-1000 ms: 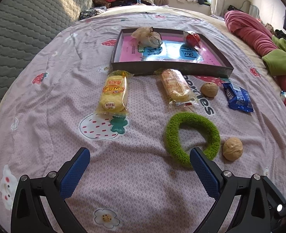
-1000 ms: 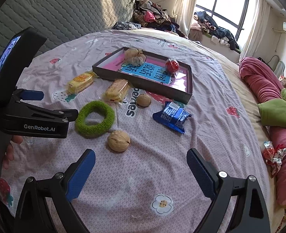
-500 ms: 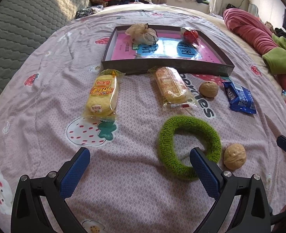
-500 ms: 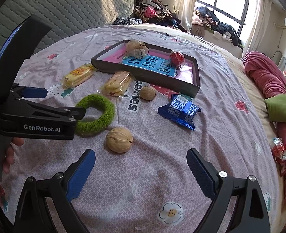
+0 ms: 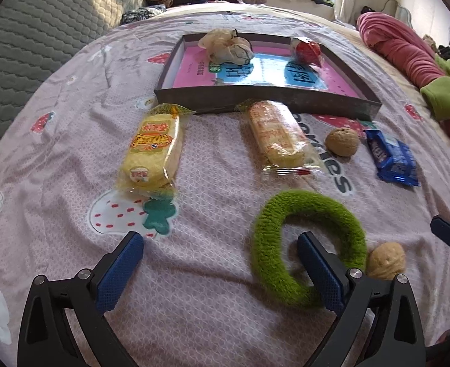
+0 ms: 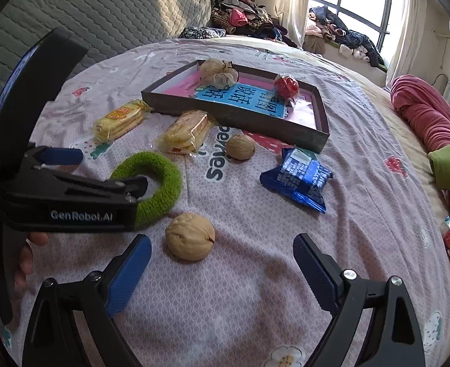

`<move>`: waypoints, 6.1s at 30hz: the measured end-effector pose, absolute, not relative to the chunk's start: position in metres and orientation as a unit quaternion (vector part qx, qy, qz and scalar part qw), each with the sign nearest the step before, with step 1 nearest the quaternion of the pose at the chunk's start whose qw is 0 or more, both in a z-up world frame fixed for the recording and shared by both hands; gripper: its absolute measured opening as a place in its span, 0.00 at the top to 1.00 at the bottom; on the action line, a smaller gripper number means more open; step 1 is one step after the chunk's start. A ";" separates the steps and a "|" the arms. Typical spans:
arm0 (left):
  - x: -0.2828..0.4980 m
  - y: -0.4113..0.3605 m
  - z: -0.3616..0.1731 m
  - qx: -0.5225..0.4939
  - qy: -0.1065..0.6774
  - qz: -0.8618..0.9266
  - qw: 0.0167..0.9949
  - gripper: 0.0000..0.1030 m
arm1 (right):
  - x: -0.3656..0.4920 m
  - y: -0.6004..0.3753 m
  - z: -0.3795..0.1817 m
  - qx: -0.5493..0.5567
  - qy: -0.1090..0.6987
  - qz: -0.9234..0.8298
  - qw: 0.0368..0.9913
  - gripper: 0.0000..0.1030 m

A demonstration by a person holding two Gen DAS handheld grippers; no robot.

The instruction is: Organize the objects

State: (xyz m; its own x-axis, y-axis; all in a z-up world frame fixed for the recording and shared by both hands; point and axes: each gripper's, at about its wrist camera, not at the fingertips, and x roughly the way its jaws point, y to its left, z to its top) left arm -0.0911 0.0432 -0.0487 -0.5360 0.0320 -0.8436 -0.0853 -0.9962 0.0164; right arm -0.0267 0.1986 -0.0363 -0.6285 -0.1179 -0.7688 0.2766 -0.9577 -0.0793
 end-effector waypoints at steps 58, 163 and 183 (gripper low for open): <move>-0.062 0.029 -0.021 -0.475 -0.009 0.878 0.063 0.88 | -0.027 0.195 -0.024 0.408 0.051 -0.894 0.179 0.65; -0.190 0.039 0.130 -0.347 0.022 0.936 0.061 0.88 | -0.148 0.233 0.146 0.246 0.033 -0.959 0.140 0.65; -0.273 0.057 0.073 -0.367 0.024 0.928 0.058 0.88 | -0.233 0.228 0.096 0.270 0.011 -0.954 0.130 0.65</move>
